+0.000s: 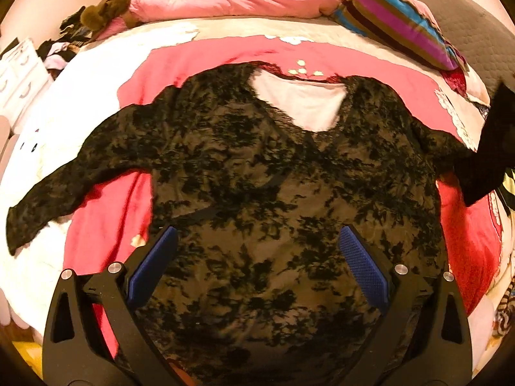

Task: Fold small clothes

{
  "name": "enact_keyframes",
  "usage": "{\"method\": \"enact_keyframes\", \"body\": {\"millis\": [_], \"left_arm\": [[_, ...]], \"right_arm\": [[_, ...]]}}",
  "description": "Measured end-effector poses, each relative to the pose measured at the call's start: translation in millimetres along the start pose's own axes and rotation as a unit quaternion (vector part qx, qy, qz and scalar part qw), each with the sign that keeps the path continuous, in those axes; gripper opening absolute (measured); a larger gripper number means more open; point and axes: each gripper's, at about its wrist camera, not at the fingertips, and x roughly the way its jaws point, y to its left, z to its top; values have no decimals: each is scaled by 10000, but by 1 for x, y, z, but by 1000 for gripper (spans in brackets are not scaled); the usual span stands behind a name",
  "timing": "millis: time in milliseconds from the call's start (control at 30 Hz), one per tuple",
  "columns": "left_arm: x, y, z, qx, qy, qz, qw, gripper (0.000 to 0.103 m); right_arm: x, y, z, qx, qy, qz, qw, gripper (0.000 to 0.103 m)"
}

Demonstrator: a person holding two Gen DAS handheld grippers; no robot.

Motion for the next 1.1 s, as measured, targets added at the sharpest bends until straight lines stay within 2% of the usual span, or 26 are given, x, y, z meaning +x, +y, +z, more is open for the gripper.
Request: {"method": "enact_keyframes", "body": {"millis": [133,233,300,333,367,400,433,600,667,700,833,933,1100], "left_arm": [[0,18,0,-179,-1,41,9998,94],[4,30,0,-337,36,37,9994,94],[6,37,0,-435,70,25,9990,94],[6,40,-1,-479,89,-3,9988,94],[7,42,-2,-506,103,-27,9987,94],[8,43,-2,-521,108,-41,9986,94],[9,45,-2,-535,109,-57,9985,94],[18,44,1,-634,164,-217,9976,94],[20,39,4,-612,148,-309,9975,94],[20,36,5,-589,143,-334,9976,94],[21,23,5,-502,162,-448,9976,94],[20,19,1,-383,180,-507,9978,94],[25,30,-8,-431,255,-391,9980,94]], "right_arm": [[50,48,-4,-189,418,340,9984,3],[83,72,-11,-262,768,508,9954,7],[93,78,-16,-320,871,580,9940,18],[93,81,-15,-347,853,603,9939,31],[88,81,-15,-327,803,635,9942,40],[82,80,-15,-292,735,733,9942,45],[73,78,-12,-265,643,861,9939,55],[43,62,-7,-313,294,910,9949,67],[34,54,-9,-219,238,1043,9940,79],[37,53,-11,-190,303,1087,9934,82],[69,66,-16,-293,864,801,9926,84],[107,73,-25,-2,1676,474,9847,86],[136,75,-40,427,2290,208,9723,86]]}}
